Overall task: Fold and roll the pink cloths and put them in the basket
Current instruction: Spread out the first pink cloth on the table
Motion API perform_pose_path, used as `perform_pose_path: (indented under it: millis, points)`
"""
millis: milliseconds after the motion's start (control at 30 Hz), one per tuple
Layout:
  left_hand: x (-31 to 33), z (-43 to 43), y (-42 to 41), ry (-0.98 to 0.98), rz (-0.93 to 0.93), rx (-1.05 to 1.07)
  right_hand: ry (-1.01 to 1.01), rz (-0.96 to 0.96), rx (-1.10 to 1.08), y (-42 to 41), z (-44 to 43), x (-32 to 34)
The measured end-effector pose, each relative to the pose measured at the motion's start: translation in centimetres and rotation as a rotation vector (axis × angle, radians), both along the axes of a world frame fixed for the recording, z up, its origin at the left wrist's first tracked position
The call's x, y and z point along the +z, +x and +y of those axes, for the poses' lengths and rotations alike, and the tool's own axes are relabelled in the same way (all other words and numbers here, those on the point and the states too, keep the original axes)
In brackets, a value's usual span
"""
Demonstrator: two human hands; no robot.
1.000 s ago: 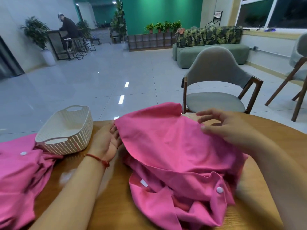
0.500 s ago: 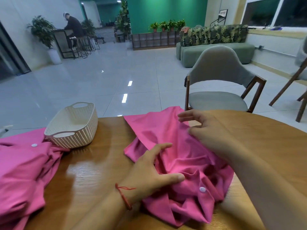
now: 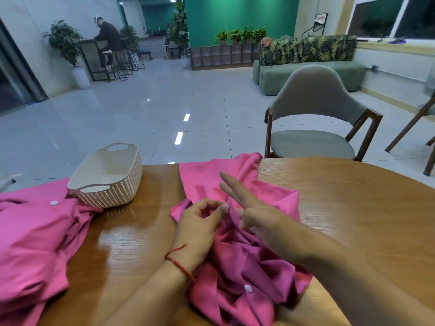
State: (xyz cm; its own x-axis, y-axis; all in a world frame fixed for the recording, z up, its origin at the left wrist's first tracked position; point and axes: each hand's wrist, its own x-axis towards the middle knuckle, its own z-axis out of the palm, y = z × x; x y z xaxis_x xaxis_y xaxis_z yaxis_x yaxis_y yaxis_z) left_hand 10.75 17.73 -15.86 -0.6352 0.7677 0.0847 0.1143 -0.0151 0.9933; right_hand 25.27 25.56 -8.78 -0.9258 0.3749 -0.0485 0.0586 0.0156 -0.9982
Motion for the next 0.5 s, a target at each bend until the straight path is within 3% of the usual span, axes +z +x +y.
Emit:
perform_pose_path:
  millis: [100, 300, 367, 433, 500]
  points:
    - [0.5, 0.0, 0.6, 0.009, -0.11, -0.06, -0.038, 0.036, -0.019, 0.0, -0.7, 1.1]
    - [-0.1, 0.3, -0.2, -0.039, 0.0, 0.029, -0.167, 0.02, -0.066, 0.5, -0.3, 1.1]
    - [-0.2, 0.3, -0.6, -0.03, 0.08, 0.06, 0.006, -0.019, -0.136, 0.8, 1.5, 1.3]
    - [-0.1, 0.2, -1.2, -0.014, 0.097, 0.078, 0.345, -0.054, -0.247, 1.7, 4.3, 1.6]
    - [-0.1, 0.3, -2.0, 0.012, 0.047, 0.099, 0.736, -0.209, -0.236, 3.4, 7.3, 2.0]
